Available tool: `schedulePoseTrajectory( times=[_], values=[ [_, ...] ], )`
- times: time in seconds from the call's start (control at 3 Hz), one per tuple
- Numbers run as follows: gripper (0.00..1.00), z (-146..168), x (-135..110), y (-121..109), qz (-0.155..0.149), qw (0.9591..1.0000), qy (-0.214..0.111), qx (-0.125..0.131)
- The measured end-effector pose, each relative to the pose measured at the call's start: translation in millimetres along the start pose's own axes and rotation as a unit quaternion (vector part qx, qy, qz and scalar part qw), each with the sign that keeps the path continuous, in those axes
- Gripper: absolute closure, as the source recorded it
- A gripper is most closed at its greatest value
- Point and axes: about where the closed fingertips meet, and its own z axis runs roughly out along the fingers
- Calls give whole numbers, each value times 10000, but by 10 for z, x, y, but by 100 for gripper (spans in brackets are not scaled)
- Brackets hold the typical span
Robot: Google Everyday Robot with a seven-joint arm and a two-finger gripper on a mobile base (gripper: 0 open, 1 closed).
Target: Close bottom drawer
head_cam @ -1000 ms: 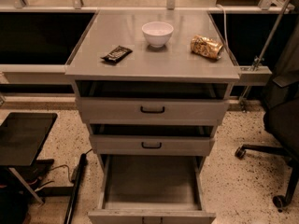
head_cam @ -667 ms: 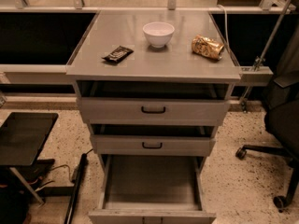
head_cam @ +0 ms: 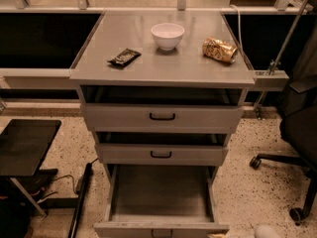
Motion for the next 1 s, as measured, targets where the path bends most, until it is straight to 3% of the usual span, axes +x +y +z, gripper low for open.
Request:
schedulePoseTrajectory(
  times=[0.33,0.67,1.0],
  values=[
    [0,-86,-23,-149,-75,9997,46,234],
    [0,-74,-40,-528,-62,9978,394,526],
    [0,217,63,-1017,158,9953,752,591]
  ],
)
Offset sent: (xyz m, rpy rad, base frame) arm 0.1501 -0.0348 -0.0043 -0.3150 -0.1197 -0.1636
